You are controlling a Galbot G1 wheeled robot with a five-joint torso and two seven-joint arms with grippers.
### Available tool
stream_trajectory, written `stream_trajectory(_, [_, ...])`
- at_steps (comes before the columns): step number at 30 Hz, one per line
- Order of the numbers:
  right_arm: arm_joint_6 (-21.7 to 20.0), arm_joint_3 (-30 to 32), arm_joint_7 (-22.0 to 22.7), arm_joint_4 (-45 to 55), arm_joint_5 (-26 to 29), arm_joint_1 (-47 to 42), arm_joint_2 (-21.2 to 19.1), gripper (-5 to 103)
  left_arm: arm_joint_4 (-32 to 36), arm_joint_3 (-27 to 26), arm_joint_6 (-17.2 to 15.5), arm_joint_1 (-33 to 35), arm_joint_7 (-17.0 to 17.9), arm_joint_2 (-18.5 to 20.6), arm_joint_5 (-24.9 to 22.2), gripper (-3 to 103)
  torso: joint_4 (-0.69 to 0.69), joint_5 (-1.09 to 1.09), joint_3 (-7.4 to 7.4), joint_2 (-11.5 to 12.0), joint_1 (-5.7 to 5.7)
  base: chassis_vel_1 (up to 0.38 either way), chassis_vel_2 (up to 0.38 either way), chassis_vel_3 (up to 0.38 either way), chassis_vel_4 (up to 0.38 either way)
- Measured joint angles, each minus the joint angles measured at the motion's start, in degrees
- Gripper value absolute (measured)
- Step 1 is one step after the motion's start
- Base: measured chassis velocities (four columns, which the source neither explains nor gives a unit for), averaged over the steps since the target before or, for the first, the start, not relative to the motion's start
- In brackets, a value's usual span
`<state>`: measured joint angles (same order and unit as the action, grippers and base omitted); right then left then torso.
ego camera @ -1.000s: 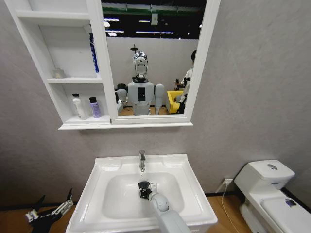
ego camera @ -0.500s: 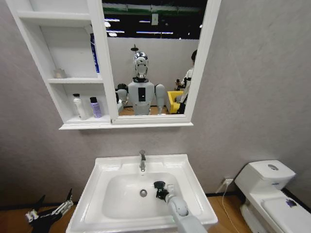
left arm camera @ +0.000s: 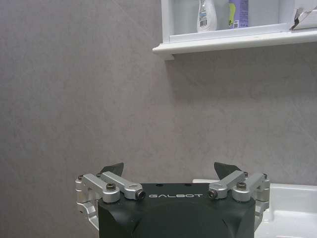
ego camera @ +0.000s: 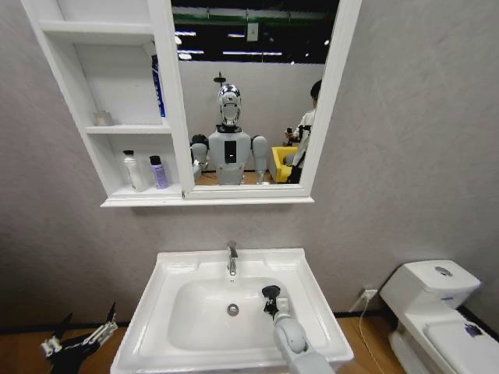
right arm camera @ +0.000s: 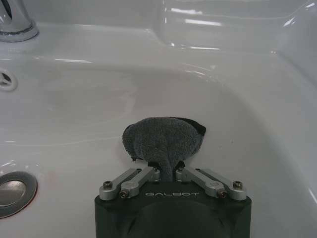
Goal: Move facial cleanser and shampoo from washbasin to cabinet, then wipe washbasin with towel.
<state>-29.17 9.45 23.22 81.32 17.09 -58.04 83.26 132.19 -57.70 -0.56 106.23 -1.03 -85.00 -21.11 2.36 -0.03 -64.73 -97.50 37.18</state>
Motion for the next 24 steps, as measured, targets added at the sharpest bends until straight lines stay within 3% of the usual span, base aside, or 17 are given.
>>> stream_trajectory(11, [1.1, -3.0, -3.5, -9.0, -0.4, 3.7, 7.9, 8, 0.0, 0.0, 0.0, 0.0, 0.0, 0.0, 0.0, 100, -0.03, 0.03, -0.01, 0.0, 0.01, 0.0, 0.0, 0.0, 0.0])
stream_trajectory(17, [2.8, -3.3, -6.9, -12.0, -2.2, 4.4, 9.1, 8, 0.0, 0.0, 0.0, 0.0, 0.0, 0.0, 0.0, 100, -0.02, 0.03, 0.01, 0.0, 0.0, 0.0, 0.0, 0.0, 0.0])
stream_trajectory(24, [2.4, -2.9, -6.2, -11.0, -1.6, 3.9, 9.0, 8, 0.0, 0.0, 0.0, 0.0, 0.0, 0.0, 0.0, 100, -0.06, 0.05, -0.01, 0.0, 0.01, 0.0, 0.0, 0.0, 0.0])
